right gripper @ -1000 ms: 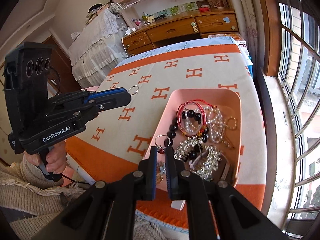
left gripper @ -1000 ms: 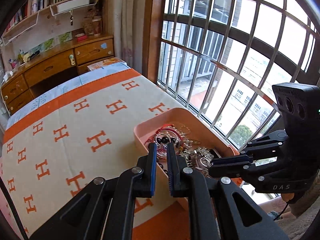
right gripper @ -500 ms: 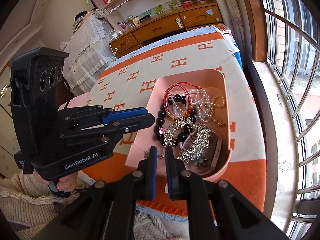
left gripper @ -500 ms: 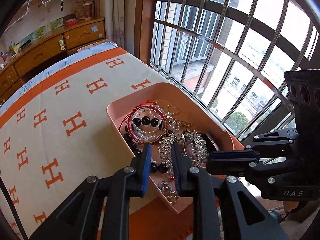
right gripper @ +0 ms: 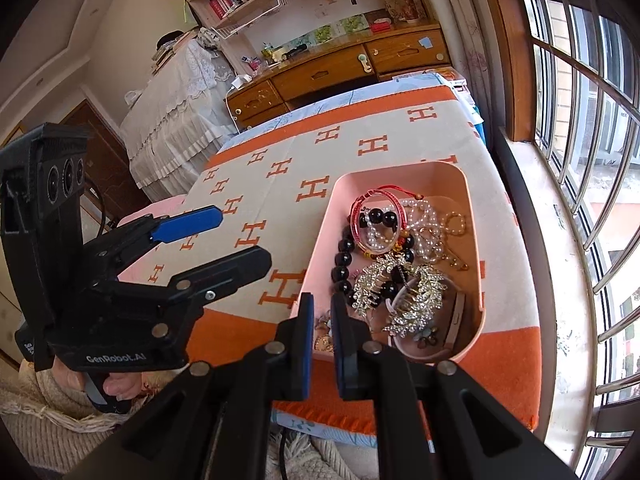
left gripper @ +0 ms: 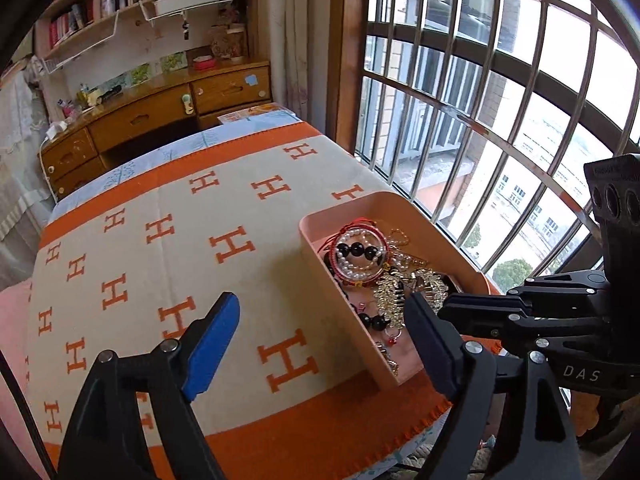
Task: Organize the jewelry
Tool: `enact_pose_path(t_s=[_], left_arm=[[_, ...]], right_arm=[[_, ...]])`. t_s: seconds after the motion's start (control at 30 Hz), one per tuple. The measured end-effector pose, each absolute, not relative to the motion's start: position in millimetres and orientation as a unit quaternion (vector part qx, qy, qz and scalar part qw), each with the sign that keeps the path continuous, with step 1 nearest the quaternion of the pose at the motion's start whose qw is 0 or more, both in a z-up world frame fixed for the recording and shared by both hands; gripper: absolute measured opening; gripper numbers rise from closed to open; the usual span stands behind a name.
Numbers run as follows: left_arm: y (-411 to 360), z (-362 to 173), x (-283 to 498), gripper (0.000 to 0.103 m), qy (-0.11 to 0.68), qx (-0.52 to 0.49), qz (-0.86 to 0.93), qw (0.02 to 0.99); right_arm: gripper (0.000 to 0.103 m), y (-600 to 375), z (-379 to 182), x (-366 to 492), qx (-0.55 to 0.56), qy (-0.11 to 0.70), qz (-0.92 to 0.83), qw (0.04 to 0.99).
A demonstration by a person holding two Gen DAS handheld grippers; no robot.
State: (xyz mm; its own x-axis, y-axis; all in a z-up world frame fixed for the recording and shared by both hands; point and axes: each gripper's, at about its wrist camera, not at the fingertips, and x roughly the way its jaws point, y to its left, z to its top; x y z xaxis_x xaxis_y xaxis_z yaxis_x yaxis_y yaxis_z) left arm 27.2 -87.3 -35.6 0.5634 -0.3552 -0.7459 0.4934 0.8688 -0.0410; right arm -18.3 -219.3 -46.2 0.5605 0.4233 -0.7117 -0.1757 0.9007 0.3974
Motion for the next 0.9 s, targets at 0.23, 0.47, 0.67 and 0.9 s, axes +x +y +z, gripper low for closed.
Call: enact_pose_path(t_s=[0.23, 0.47, 0.67, 0.9], left_arm=[[-40, -22, 14, 0.101, 0.390, 0.063, -0.148, 0.907], [-3, -7, 12, 0.102, 0.394, 0.045, -0.086, 0.914], [26, 7, 10, 0.102, 0.396, 0.010, -0.065, 0.916], [54, 27, -5, 0.102, 0.352, -0.009, -0.017, 0.936]], right_arm=[[0.026, -194, -34, -16, 0.135, 0.426, 0.166, 0.879], [0.026, -166, -15, -13, 0.131, 0.410, 0.151, 0.890], [0.027, -138, 12, -17, 0.104, 0.383, 0.144, 0.906], [0.040, -118, 40, -23, 0.098, 0.343, 0.142, 0.924]])
